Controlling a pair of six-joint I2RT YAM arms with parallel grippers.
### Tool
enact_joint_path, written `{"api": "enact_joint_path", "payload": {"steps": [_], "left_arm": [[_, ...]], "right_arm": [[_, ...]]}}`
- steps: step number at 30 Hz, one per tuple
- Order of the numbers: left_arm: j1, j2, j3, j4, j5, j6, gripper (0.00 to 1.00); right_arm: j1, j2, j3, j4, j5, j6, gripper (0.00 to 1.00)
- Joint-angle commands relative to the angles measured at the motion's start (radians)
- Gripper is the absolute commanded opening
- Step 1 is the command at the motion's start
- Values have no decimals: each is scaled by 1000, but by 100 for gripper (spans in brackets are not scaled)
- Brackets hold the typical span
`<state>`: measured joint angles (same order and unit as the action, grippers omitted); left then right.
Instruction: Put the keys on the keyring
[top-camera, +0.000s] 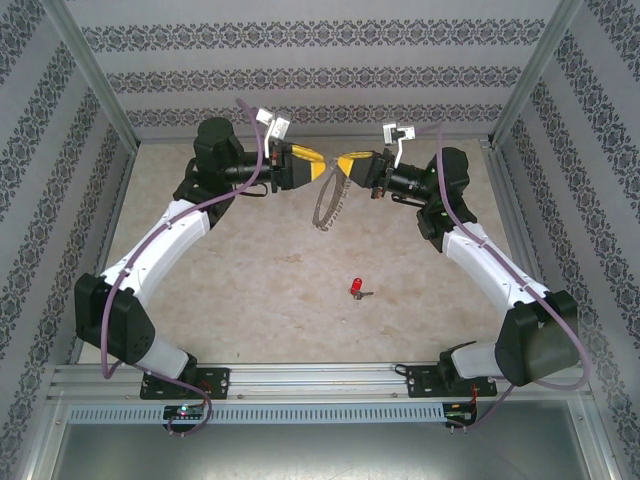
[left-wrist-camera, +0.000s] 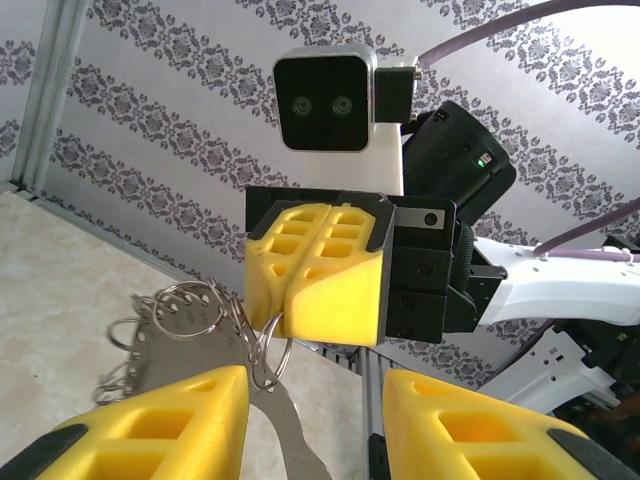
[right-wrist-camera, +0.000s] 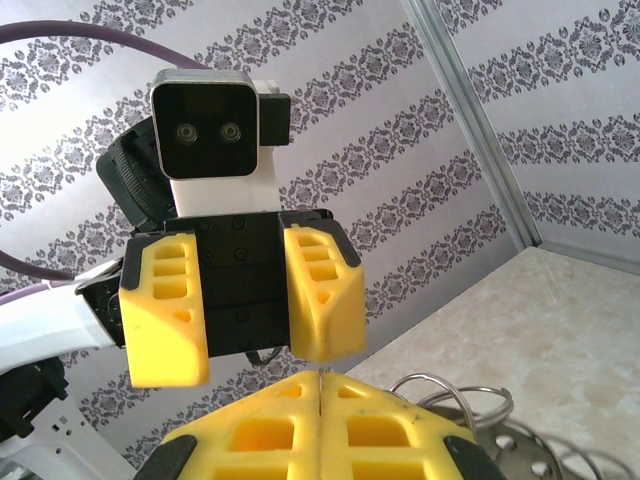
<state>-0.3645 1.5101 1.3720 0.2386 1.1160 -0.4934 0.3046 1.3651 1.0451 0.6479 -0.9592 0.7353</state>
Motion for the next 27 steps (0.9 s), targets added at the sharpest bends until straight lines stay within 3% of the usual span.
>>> {"api": "enact_joint_path", "payload": {"steps": [1, 16, 21, 27], "left_arm": [[7, -11, 1, -10, -4, 20, 40], [-27, 55, 20, 48, 23, -28, 39], [-35, 58, 23, 56, 22, -30, 27], [-35, 55, 17, 65, 3, -34, 3]], "right_arm": [[2, -11, 13, 71, -25, 10, 0], [26, 5, 36, 70, -34, 10, 0], [28, 5, 31, 65, -32, 8, 0], [26, 15, 28, 63, -34, 6, 0]]}}
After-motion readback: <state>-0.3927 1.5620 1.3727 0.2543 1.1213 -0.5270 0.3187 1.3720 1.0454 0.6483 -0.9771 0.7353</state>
